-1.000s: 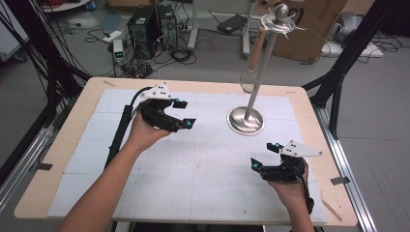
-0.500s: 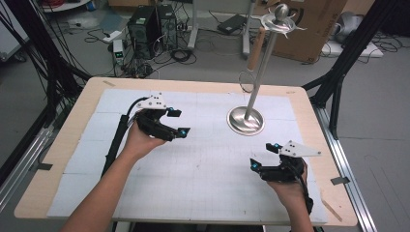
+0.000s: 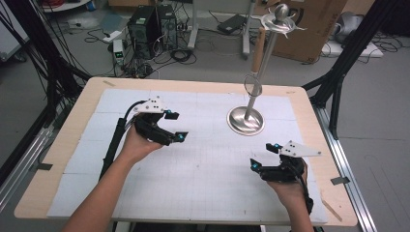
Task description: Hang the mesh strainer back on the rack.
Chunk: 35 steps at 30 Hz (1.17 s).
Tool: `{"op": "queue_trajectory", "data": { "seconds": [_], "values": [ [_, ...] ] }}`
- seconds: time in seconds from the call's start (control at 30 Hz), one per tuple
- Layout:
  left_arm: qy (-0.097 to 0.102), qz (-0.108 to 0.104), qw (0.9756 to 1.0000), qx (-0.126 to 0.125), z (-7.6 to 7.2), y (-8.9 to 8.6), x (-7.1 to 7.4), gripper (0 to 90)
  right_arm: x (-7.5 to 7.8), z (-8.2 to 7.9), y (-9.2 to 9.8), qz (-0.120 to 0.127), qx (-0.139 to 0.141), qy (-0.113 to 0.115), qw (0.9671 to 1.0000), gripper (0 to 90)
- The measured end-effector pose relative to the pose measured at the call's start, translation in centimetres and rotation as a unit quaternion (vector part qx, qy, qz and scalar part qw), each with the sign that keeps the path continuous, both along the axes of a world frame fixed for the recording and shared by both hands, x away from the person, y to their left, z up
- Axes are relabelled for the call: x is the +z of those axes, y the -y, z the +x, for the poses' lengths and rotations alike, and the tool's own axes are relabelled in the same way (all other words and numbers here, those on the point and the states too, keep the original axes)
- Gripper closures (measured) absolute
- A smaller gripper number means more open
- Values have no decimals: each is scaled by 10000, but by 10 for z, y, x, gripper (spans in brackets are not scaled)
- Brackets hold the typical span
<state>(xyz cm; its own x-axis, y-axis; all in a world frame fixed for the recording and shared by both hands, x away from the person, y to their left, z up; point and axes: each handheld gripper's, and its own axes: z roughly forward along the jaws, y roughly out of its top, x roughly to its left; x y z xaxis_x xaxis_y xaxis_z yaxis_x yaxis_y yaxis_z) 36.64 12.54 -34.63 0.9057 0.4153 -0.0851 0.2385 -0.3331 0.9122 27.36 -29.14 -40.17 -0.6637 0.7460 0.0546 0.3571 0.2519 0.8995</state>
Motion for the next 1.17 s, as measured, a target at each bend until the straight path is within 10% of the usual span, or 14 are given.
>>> {"op": "queue_trajectory", "data": {
  "seconds": [1.17],
  "values": [
    [8, 60, 10000, -24, -12, -9, -6, 148, -2, 3, -3, -39, 48, -1, 10000, 145]
  ]
}}
